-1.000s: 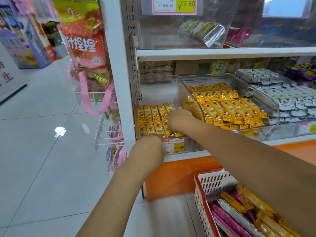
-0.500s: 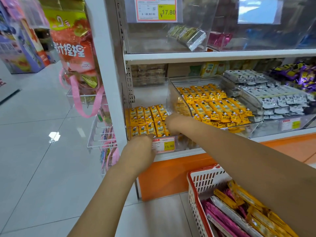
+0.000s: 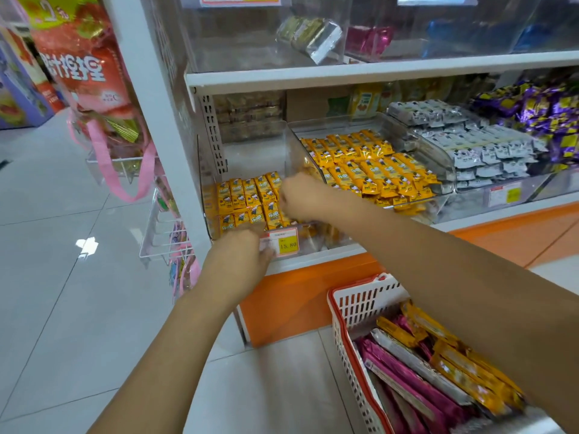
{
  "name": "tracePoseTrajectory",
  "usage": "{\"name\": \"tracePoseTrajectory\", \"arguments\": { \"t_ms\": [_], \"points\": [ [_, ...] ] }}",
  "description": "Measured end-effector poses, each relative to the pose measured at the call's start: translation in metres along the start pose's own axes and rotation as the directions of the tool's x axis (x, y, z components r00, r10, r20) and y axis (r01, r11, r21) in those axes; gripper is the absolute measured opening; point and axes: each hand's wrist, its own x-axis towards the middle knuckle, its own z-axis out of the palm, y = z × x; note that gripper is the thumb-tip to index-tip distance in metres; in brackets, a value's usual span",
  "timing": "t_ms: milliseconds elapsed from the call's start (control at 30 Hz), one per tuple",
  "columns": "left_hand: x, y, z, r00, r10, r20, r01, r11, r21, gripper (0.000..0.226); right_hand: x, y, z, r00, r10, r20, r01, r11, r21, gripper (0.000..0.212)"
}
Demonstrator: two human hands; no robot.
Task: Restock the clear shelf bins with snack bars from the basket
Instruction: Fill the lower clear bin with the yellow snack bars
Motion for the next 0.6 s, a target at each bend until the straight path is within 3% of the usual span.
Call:
{"name": "tracePoseTrajectory", "arguments": {
  "t_ms": [100,200,300,367,433,500,567,600],
  "points": [
    [-0.01,0.018,0.007,0.966,0.171,-0.194,-0.208,0.959,-0.191,0.038,-0.054,0.016,-0.007,0.935,0.04,-0.352,0.018,0.987,0.161,0.032],
    [-0.023,0.04,0.028,0.961,0.251,-0.119,-0.273,0.934,-0.23,0.032,-0.112,0.043,0.016,0.897,0.106,-0.429,0.025,0.957,0.29,0.045],
    [-0.031,0.059,0.061,0.922,0.344,0.178,-0.326,0.938,-0.121,0.03,-0.149,0.077,0.072,0.946,0.238,-0.22,-0.161,0.935,0.316,0.039],
    [-0.035,0.066,0.089,0.856,0.356,0.375,-0.356,0.932,-0.072,0.028,-0.167,0.101,0.122,0.923,0.384,-0.006,-0.367,0.887,0.28,0.031],
    [-0.04,0.068,0.12,0.803,0.345,0.487,-0.357,0.931,-0.07,0.027,-0.188,0.119,0.174,0.835,0.496,0.236,-0.546,0.799,0.252,0.02],
    [-0.043,0.07,0.144,0.771,0.332,0.544,-0.358,0.932,-0.062,0.036,-0.211,0.128,0.227,0.736,0.516,0.438,-0.639,0.743,0.198,0.017],
    [-0.046,0.078,0.157,0.728,0.335,0.598,-0.407,0.913,-0.016,0.043,-0.233,0.127,0.268,0.646,0.535,0.545,-0.68,0.727,0.093,0.025],
    [-0.046,0.082,0.161,0.698,0.353,0.624,-0.455,0.891,0.006,0.047,-0.241,0.12,0.276,0.598,0.58,0.554,-0.736,0.67,0.092,0.027]
  ]
}}
